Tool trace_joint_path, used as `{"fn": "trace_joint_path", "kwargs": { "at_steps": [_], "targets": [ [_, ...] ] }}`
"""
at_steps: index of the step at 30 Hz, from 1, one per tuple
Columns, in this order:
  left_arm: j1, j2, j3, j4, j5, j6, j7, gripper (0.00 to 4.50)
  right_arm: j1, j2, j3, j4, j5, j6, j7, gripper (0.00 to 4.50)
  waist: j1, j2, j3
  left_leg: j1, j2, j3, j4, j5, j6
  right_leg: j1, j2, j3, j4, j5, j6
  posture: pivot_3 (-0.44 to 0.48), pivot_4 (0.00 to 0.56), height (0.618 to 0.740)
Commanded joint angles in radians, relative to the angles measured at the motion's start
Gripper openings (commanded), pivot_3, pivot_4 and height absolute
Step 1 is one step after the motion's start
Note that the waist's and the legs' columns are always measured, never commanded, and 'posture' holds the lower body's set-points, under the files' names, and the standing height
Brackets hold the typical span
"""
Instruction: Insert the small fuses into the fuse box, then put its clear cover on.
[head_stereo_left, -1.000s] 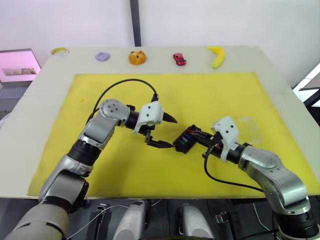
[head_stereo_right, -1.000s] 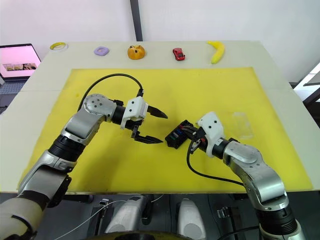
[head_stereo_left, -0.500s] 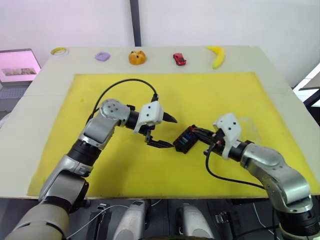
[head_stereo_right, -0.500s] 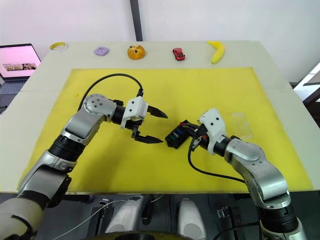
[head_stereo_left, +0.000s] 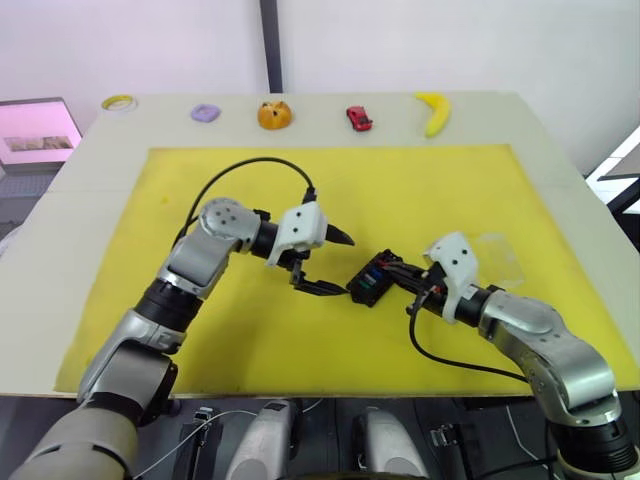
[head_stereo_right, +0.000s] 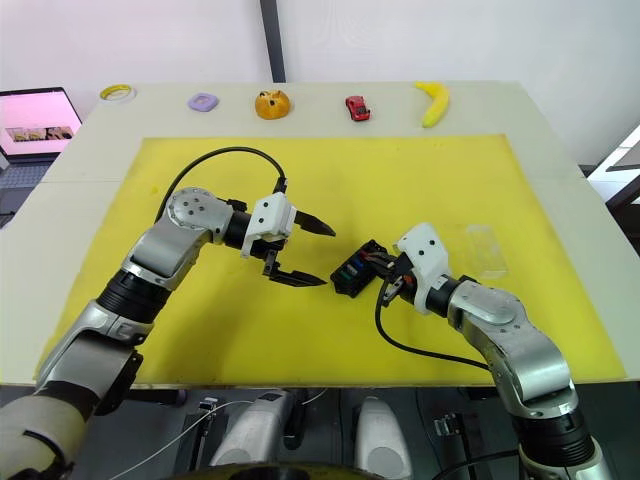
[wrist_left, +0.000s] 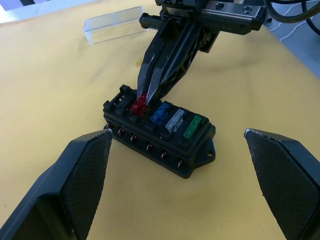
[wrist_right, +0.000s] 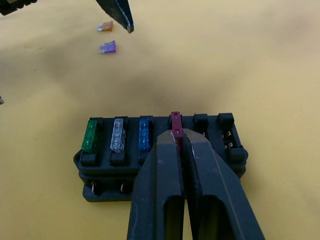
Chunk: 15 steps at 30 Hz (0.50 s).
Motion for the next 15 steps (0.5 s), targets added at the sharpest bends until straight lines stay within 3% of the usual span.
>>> {"fn": "trace_joint_path", "kwargs": {
  "at_steps": [1, 15],
  "targets": [
    [-0.014, 0.002, 0.032, -0.029, -0.001, -0.009, 0.003, 4.45, -0.003, 0.001, -0.006, -0.001, -0.007, -0.023, 0.004, 0.00, 0.000, 0.000, 0.000, 0.000, 0.000, 0.000, 0.000, 0.000, 0.000, 0.000, 0.000, 0.000, 0.000, 0.000, 0.000, 0.000, 0.150, 0.735],
    [-0.012, 0.001, 0.030, -0.035, 0.000, -0.011, 0.005, 4.45, -0.014, -0.008, 0.018, 0.040, -0.007, 0.024, 0.018, 0.00, -0.001, 0.000, 0.000, 0.000, 0.000, 0.000, 0.000, 0.000, 0.000, 0.000, 0.000, 0.000, 0.000, 0.000, 0.000, 0.000, 0.150, 0.735]
  ]
}}
